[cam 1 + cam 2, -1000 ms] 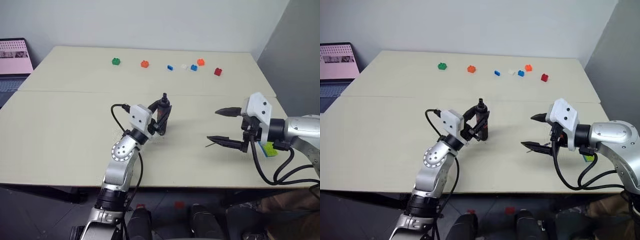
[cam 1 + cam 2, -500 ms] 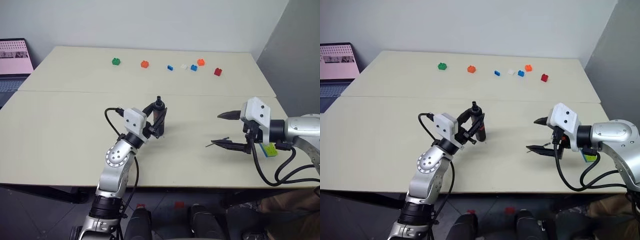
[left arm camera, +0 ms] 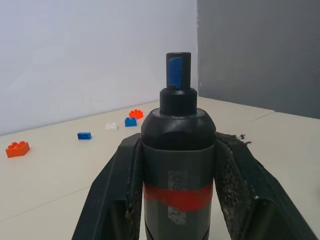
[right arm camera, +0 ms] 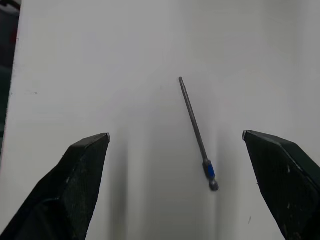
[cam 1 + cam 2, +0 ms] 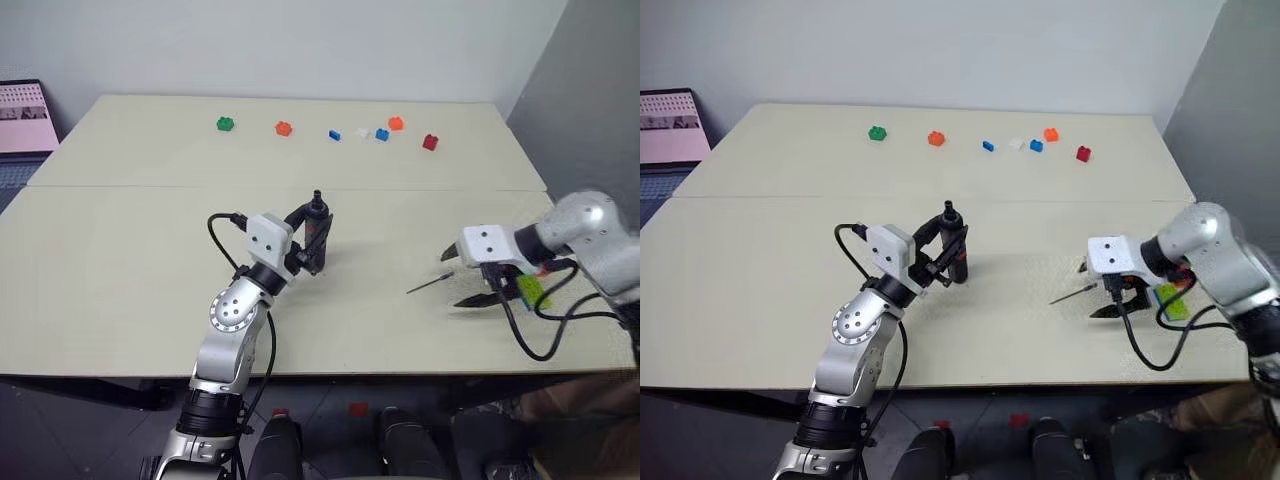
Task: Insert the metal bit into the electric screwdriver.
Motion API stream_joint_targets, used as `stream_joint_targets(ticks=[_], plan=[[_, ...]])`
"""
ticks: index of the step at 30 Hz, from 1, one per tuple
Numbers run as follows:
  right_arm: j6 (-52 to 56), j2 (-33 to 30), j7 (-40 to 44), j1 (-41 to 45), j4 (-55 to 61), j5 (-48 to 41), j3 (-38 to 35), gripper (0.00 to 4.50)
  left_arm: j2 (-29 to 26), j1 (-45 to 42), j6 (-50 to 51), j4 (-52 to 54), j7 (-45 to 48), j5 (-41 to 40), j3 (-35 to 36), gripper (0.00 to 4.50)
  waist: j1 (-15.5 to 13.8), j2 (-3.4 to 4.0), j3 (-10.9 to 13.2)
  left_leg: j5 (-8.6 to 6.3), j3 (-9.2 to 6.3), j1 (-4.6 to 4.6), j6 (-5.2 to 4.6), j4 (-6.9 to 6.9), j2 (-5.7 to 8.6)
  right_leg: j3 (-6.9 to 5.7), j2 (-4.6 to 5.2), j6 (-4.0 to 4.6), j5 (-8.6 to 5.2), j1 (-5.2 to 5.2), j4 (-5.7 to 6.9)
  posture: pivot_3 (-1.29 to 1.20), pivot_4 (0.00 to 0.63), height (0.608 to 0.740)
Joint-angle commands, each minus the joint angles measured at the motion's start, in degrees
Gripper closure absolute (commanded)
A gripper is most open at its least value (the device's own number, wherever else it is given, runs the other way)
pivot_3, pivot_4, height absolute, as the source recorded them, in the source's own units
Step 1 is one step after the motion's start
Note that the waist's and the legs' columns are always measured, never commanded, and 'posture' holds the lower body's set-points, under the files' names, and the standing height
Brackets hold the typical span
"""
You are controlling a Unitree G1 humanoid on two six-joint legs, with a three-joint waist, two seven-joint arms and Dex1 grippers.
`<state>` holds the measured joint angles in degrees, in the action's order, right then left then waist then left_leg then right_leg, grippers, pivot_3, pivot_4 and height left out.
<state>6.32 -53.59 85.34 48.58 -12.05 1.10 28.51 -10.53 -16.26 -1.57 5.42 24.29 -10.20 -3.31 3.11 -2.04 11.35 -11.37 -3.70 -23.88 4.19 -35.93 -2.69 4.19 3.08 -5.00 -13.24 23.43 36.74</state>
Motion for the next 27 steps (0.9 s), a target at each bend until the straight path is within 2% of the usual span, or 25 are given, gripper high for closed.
stream_joint_targets(ticks=[1,5,9,10,12,17,25,27], plan=[[-8.6,3.2,4.6,5.4,-10.3,6.0,3.5,0.00,-0.1,0.3,-0.5,1.9,-0.5,0.3,0.3,2.88,0.0,0.01,0.0,0.00,0.00,0.00,0.00,0.01,0.00,0.00,0.00,0.00,0.00,0.00,0.00,0.00,0.150,0.740],[-16.4,10.0,4.4,12.8,-25.5,12.8,8.3,0.00,-0.2,0.9,-0.6,2.7,-0.8,0.7,0.2,2.88,0.1,0.04,0.0,0.00,0.01,-0.01,0.01,0.02,0.00,0.01,0.00,0.00,0.00,0.00,-0.01,0.00,0.150,0.740],[-20.9,14.3,3.3,16.9,-35.8,16.7,10.0,0.00,-0.2,1.2,-0.8,3.1,-1.2,1.1,0.3,2.88,0.2,0.06,0.0,0.01,-0.01,0.02,0.01,0.04,0.00,0.00,-0.01,0.00,0.00,0.00,0.07,0.00,0.150,0.740],[-21.8,15.4,2.8,17.6,-38.1,17.7,10.3,0.38,-0.1,1.2,-0.9,3.1,-1.3,1.2,0.3,2.88,0.2,0.06,0.0,0.01,-0.01,0.03,0.01,0.04,0.00,0.00,-0.01,0.00,0.00,0.00,0.08,0.00,0.150,0.740],[-22.6,17.2,2.3,18.6,-41.4,18.9,10.3,0.72,-0.2,1.4,-0.9,3.3,-1.5,1.2,0.2,2.88,0.2,0.06,0.0,0.01,-0.01,0.03,0.02,0.03,0.00,0.00,-0.01,0.00,0.01,-0.01,0.08,0.00,0.150,0.740],[-23.3,20.4,0.9,20.0,-45.8,21.3,9.7,1.98,-0.3,1.7,-0.9,3.7,-1.7,1.2,0.1,2.88,0.2,0.08,0.0,0.01,-0.03,0.08,0.02,0.04,0.00,0.00,-0.01,0.00,0.01,-0.03,0.13,0.00,0.150,0.740],[-23.3,21.3,0.8,19.1,-45.1,23.3,8.4,4.17,0.0,1.7,-1.2,3.6,-1.9,1.6,0.1,2.88,0.2,0.09,0.0,0.01,-0.03,0.11,0.02,0.03,0.00,0.00,-0.02,-0.01,0.01,-0.06,0.13,0.00,0.150,0.740],[-23.4,21.2,1.0,18.7,-44.3,23.5,8.2,4.49,0.0,1.5,-1.3,3.3,-1.9,1.6,0.1,2.88,0.2,0.09,0.0,0.01,-0.03,0.11,0.02,0.02,0.00,0.00,-0.02,-0.01,0.01,-0.07,0.14,0.00,0.150,0.740]])
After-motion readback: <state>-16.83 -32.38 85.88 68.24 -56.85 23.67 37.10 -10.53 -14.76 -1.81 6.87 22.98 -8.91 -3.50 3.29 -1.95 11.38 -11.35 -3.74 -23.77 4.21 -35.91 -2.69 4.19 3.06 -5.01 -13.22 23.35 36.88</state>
